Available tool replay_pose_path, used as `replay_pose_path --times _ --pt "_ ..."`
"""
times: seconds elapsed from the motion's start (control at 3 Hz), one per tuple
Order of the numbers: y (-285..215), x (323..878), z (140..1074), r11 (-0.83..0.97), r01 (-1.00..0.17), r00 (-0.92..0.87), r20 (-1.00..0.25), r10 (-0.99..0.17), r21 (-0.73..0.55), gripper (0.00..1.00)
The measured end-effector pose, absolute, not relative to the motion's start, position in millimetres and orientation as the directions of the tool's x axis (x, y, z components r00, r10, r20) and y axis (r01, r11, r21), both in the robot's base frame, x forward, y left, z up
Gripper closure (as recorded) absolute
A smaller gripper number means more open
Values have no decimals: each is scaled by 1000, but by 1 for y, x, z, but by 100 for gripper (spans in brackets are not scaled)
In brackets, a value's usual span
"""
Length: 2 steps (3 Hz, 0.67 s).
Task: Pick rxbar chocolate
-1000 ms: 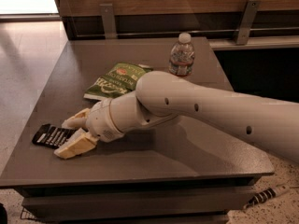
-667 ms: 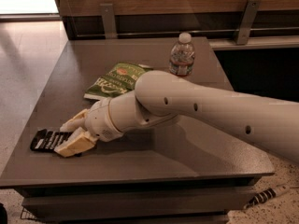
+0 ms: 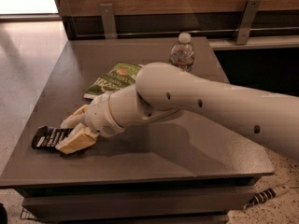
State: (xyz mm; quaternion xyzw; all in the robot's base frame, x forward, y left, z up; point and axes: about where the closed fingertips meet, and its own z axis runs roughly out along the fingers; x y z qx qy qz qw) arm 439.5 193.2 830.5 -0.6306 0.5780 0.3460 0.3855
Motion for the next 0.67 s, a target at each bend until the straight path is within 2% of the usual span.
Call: replay_pose_path --times 0.67 --pt "184 432 915 -65 -978 207 -852 -482 -200 100"
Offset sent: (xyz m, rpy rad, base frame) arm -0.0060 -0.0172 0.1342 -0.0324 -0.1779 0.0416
